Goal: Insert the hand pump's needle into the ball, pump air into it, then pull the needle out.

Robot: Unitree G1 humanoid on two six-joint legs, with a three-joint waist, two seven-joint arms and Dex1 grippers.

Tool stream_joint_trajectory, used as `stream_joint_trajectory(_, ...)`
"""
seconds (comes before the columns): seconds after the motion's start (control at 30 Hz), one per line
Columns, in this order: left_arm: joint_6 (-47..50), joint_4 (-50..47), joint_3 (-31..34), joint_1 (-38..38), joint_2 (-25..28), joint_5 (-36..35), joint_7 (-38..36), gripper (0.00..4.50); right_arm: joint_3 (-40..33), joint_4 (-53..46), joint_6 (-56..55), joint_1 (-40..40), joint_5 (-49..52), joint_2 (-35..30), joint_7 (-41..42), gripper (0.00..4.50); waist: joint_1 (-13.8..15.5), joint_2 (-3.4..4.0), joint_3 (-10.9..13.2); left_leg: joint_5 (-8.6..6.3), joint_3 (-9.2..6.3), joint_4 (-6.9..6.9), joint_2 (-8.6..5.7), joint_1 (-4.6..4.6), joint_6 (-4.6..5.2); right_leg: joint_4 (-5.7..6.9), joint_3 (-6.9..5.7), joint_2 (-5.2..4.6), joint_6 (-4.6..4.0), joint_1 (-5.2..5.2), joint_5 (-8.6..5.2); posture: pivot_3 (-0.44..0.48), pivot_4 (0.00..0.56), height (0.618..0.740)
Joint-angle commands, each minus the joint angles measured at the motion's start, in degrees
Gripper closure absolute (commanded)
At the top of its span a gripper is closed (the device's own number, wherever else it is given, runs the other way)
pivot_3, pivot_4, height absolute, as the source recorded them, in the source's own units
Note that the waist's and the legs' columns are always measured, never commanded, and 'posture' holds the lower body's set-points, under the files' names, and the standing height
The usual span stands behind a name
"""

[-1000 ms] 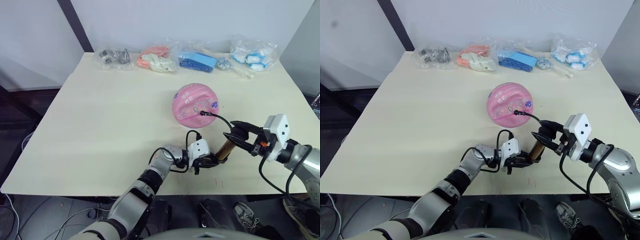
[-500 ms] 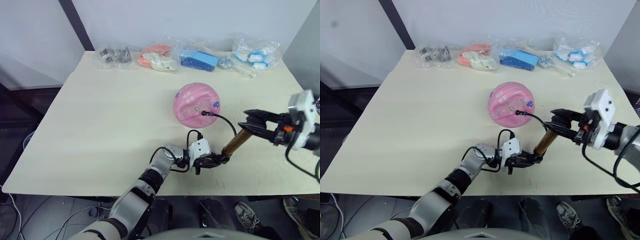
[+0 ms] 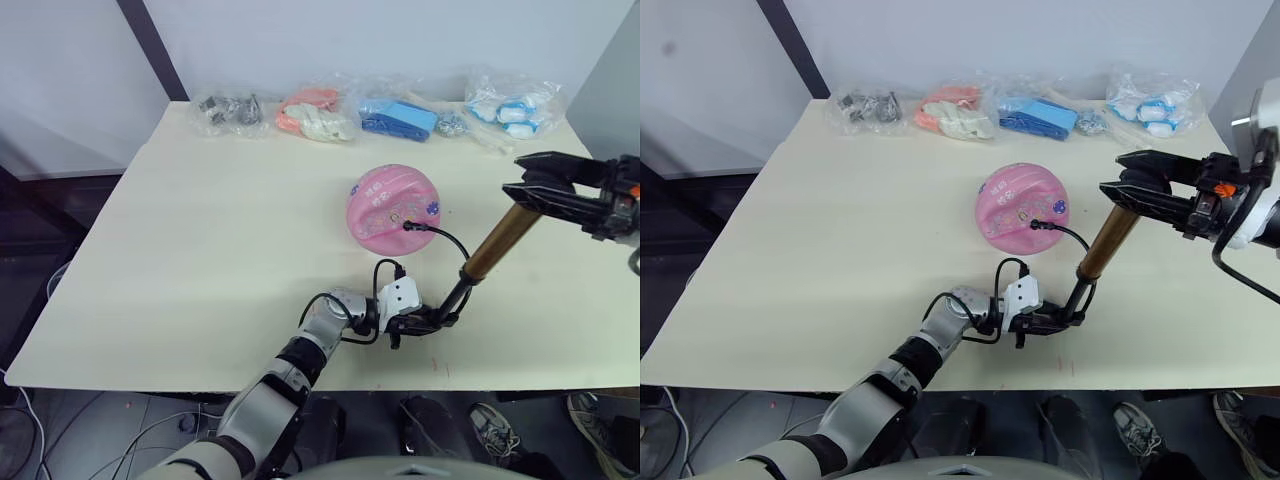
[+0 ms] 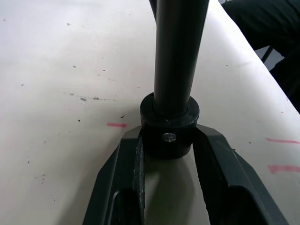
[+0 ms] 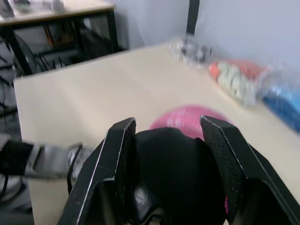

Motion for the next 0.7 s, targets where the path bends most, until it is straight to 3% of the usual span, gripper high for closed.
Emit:
stream_joint_trajectory(0.03, 1.8, 1.7, -0.6, 1.1, 1.0, 1.2, 0.1, 3.46, -2.5, -1.3, -1.1, -2.0, 3.3, 0.1, -0.6, 2.75, 0.0, 0.01, 0.0, 0.0, 0.04, 0.01, -0.01, -0.1, -0.01, 0.02, 0.03, -0.01, 0.0, -0.11, 0.0, 0.0, 0.15, 0.74)
stream_joint_trajectory(0.37, 3.0, 0.7, -0.7, 1.6, 1.0, 1.0, -0.5, 3.46, 8.2, -7.9, -7.6, 10.5, -8.7, 8.2, 1.2, 2.75, -0.2, -0.18, -0.2, 0.0, 0.05, 0.0, 0.02, 0.1, 0.0, 0.05, 0.05, 0.06, 0.01, 0.0, 0.0, 0.0, 0.15, 0.74)
stream_joint_trajectory(0.7, 4.2, 0.0, -0.5, 1.8, 1.2, 0.9, -0.2, 3.46, 18.1, -4.7, -18.9, 19.2, -24.2, 14.4, 5.0, 2.75, -0.3, -0.24, -0.3, 0.0, 0.03, -0.01, 0.06, 0.45, -0.01, 0.05, 0.0, 0.13, 0.03, 0.32, -0.02, 0.0, 0.15, 0.74)
